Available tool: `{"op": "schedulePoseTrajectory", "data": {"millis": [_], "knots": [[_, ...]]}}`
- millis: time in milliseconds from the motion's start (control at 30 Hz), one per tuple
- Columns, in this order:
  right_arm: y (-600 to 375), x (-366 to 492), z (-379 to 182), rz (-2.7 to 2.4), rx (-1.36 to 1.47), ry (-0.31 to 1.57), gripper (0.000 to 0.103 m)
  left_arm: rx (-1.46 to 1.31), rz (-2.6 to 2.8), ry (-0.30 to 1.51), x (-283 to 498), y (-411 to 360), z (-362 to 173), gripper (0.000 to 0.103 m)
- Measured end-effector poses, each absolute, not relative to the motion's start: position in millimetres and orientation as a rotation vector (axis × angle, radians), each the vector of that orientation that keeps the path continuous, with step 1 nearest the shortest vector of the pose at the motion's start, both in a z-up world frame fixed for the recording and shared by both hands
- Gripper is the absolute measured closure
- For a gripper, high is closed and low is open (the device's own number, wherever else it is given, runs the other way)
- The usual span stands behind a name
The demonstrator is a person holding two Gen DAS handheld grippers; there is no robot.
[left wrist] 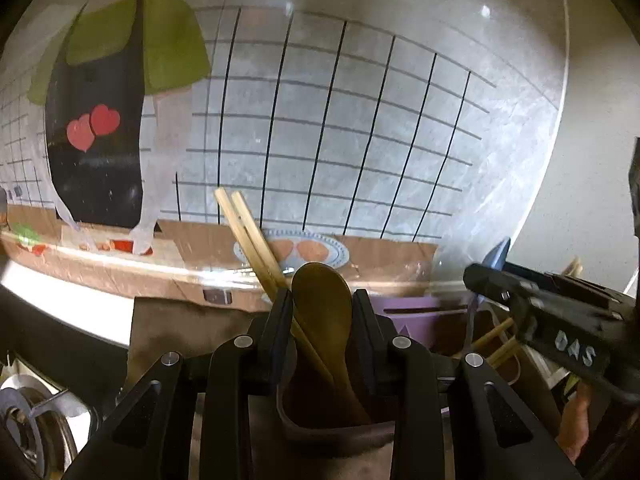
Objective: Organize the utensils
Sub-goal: 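Open both grippers to drop the spoons into the purple holder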
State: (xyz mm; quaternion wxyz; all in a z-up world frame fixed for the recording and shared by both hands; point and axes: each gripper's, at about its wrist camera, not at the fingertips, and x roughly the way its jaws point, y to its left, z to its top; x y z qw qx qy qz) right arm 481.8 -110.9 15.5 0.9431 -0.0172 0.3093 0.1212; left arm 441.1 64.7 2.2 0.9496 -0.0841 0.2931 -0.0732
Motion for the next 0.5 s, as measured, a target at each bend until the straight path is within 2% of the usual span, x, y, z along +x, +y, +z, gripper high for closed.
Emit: {"op": "schedulePoseTrajectory", "data": {"millis": [300, 500], "knots": [[-108, 453, 26, 0.304, -0.111, 0.619, 0.067, -0.220, -0.104, 0.579, 427, 74, 24, 0.070], [-132, 416, 39, 0.293, -0.104, 0.598, 0.067, -0.205, -0.061, 0.597, 384, 70, 36, 0.070]]}}
